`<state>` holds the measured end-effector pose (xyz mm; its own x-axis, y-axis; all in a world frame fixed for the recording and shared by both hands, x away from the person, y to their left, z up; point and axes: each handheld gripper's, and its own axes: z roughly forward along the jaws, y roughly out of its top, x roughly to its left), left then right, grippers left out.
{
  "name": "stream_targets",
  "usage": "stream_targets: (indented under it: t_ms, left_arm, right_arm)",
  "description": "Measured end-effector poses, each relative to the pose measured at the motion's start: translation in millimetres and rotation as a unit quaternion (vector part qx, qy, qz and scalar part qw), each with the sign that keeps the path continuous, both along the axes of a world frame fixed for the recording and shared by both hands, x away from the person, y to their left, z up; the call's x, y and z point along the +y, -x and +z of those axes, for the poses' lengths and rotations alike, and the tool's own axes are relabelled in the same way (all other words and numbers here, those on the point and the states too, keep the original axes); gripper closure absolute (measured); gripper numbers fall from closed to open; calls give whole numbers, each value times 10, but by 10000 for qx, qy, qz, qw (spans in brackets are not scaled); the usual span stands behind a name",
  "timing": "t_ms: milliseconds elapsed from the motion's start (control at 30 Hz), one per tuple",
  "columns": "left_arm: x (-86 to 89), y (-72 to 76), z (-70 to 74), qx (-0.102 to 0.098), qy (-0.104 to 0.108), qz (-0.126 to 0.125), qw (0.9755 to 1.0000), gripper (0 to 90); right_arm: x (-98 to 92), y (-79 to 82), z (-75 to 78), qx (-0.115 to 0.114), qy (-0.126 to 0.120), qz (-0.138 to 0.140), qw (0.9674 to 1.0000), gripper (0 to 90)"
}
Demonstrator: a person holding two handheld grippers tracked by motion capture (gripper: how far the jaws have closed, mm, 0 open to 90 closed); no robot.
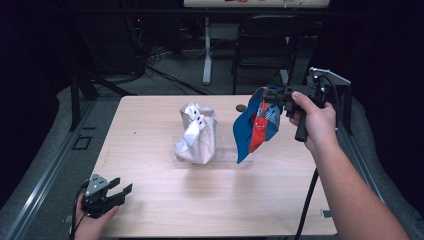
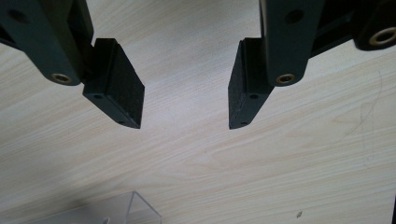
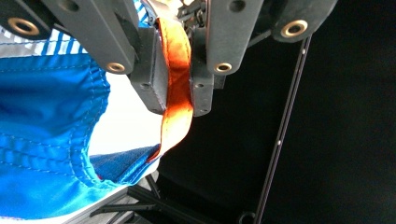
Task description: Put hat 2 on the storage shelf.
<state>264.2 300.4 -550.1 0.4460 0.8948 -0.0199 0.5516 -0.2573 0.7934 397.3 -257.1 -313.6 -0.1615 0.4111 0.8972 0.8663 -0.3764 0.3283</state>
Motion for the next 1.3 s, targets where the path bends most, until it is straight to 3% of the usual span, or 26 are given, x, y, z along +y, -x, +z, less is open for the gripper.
stream_targets:
  t_ms: [233, 400, 833, 1300]
  left_arm:
    - [3, 0, -2, -38, 16, 28, 10000, 464]
    - [13, 2, 1, -54, 36, 25, 10000, 464]
    - [40, 2, 7, -8, 22, 33, 10000, 464]
    - [43, -1, 3, -57, 31, 58, 10000, 464]
  right_arm:
    - [49, -179, -55, 128, -43, -238, 9996, 783]
    - [69, -236, -35, 133, -13, -260, 9996, 783]
    - [151, -244, 99, 55, 170, -224, 9996, 783]
    - [100, -281, 12, 158, 320, -269, 9990, 783]
